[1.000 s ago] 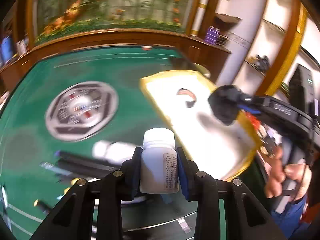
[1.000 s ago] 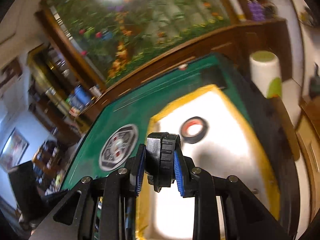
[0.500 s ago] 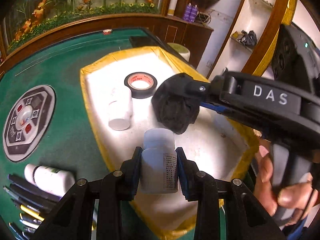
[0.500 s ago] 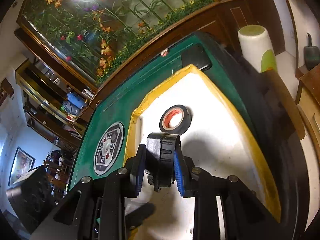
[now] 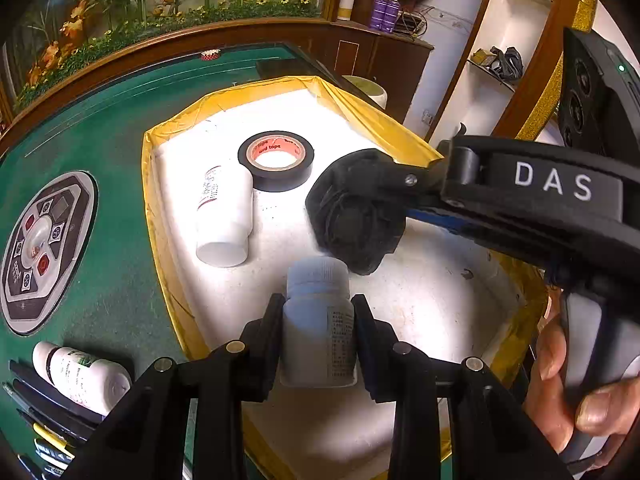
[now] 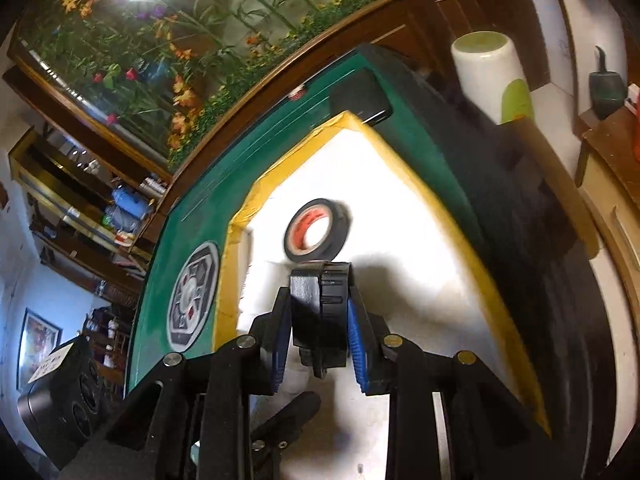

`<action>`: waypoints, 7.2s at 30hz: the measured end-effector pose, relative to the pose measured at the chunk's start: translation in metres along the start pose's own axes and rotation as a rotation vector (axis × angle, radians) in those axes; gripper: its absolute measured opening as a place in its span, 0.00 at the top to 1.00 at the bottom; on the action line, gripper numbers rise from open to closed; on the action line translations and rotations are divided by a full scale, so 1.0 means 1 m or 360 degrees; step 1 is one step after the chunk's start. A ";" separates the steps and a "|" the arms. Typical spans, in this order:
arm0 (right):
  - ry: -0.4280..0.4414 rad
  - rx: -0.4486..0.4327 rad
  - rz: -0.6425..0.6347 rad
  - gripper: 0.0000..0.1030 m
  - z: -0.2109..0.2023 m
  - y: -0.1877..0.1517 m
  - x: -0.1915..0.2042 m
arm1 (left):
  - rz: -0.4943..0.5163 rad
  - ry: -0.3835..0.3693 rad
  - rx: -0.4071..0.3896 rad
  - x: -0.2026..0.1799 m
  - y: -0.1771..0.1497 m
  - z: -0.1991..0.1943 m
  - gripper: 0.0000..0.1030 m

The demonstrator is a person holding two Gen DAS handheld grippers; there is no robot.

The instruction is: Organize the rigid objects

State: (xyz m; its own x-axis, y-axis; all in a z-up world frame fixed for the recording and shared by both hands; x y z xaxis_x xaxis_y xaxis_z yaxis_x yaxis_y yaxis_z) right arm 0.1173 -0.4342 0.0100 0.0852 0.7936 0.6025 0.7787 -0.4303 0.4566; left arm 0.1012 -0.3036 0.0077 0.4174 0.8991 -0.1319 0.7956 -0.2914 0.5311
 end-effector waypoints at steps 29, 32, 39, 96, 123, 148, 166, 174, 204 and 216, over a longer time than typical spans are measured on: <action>-0.0114 -0.0253 -0.0147 0.70 -0.030 0.008 0.010 | -0.0136 -0.0036 -0.0131 0.025 -0.010 -0.048 0.46; -0.0103 -0.0247 -0.0152 0.70 -0.029 0.007 0.012 | -0.0161 -0.0034 -0.0155 0.032 -0.018 -0.060 0.46; -0.0089 -0.0237 -0.0166 0.69 -0.028 0.004 0.014 | -0.0240 0.0013 -0.0212 0.058 -0.039 -0.092 0.46; 0.0125 0.0268 -0.0997 0.82 -0.001 -0.144 0.128 | -0.0518 0.0596 -0.0138 0.203 -0.185 -0.125 0.69; -0.0051 0.0353 -0.1010 0.91 -0.002 -0.188 0.116 | -0.0556 0.0449 -0.0239 0.208 -0.192 -0.136 0.86; 0.0134 0.0118 -0.0787 0.91 -0.049 -0.136 0.100 | -0.0466 0.0291 -0.0324 0.166 -0.157 -0.157 0.86; -0.0062 -0.0017 -0.0473 0.91 -0.041 -0.060 0.028 | -0.0164 -0.0057 -0.0264 0.040 -0.041 -0.110 0.86; -0.0065 -0.0001 -0.0436 0.91 -0.023 -0.052 0.014 | -0.0225 -0.0044 -0.0132 0.030 -0.018 -0.052 0.86; -0.0250 0.0000 -0.0605 0.91 -0.014 -0.058 0.016 | -0.0270 0.0036 -0.0077 0.022 -0.015 -0.020 0.86; -0.0196 -0.0063 -0.0557 0.91 -0.024 -0.055 0.015 | -0.0306 -0.0041 -0.0099 0.017 -0.023 -0.034 0.69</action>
State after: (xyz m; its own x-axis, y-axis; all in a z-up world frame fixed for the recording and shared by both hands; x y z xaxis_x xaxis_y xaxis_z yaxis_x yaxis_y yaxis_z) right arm 0.0610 -0.4092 0.0097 -0.1061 0.9404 0.3231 0.7493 -0.1380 0.6477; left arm 0.0748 -0.2706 0.0217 0.2718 0.9275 -0.2567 0.8336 -0.0936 0.5443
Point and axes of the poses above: each gripper's, at about its wrist camera, not at the fingertips, and z roughly the way its jaws point, x to its left, y to its top, the point moved 3 cm from there along z, roughly the way its jaws point, and after that the axes turned 1 degree about x, right-handed, at the moved point
